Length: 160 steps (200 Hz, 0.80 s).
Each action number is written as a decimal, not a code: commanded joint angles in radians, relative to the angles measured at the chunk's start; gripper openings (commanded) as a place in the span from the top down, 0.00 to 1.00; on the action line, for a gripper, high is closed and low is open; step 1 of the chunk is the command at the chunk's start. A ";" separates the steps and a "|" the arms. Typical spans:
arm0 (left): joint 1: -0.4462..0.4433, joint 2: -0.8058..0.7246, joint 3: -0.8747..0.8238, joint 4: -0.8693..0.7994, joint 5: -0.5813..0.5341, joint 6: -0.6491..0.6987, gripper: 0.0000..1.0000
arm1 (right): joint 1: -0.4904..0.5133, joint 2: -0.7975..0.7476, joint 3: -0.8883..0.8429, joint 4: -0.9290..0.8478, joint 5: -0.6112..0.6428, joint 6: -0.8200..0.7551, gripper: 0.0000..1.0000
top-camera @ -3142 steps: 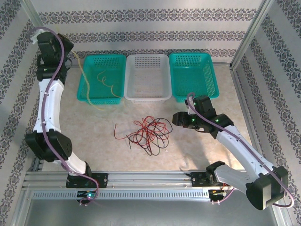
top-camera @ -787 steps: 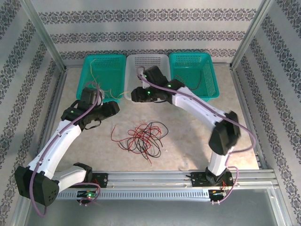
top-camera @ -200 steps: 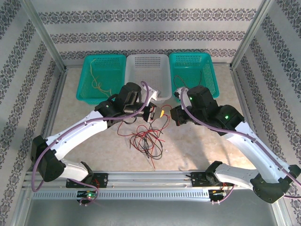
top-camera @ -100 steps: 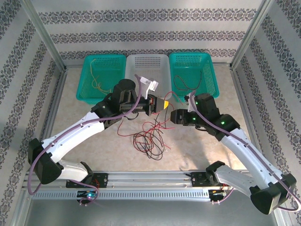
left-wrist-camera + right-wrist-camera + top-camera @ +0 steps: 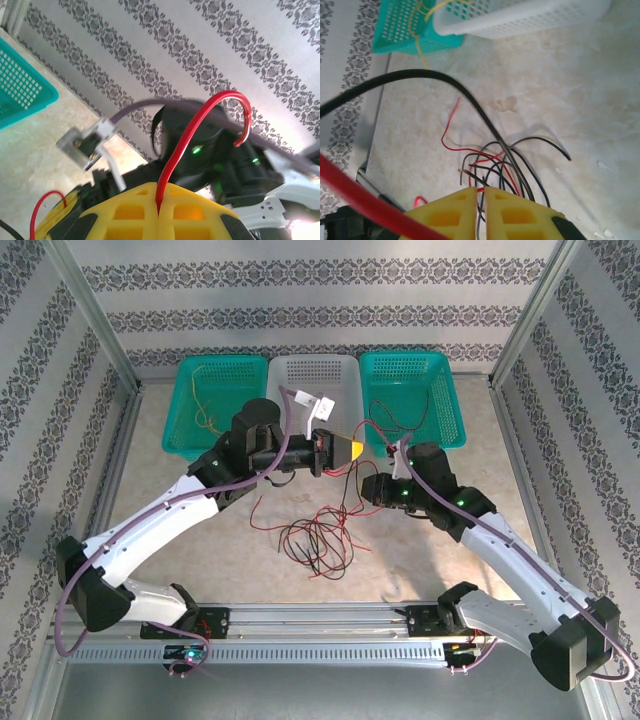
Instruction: Untangle the cables
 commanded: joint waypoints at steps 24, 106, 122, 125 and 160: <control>0.049 -0.120 0.044 0.147 -0.043 -0.040 1.00 | -0.039 0.012 -0.168 0.051 -0.005 0.021 0.91; 0.085 -0.107 0.111 0.375 -0.029 -0.166 1.00 | -0.041 0.049 -0.175 0.017 -0.001 -0.015 0.60; 0.085 -0.097 0.126 0.352 -0.024 -0.152 1.00 | -0.042 0.012 -0.166 -0.021 0.017 -0.028 0.53; 0.085 -0.096 0.129 0.348 -0.024 -0.149 1.00 | -0.043 0.004 -0.164 -0.029 0.018 -0.032 0.52; 0.093 -0.096 0.194 0.268 -0.021 -0.081 1.00 | -0.052 -0.048 -0.181 -0.109 0.038 -0.070 0.47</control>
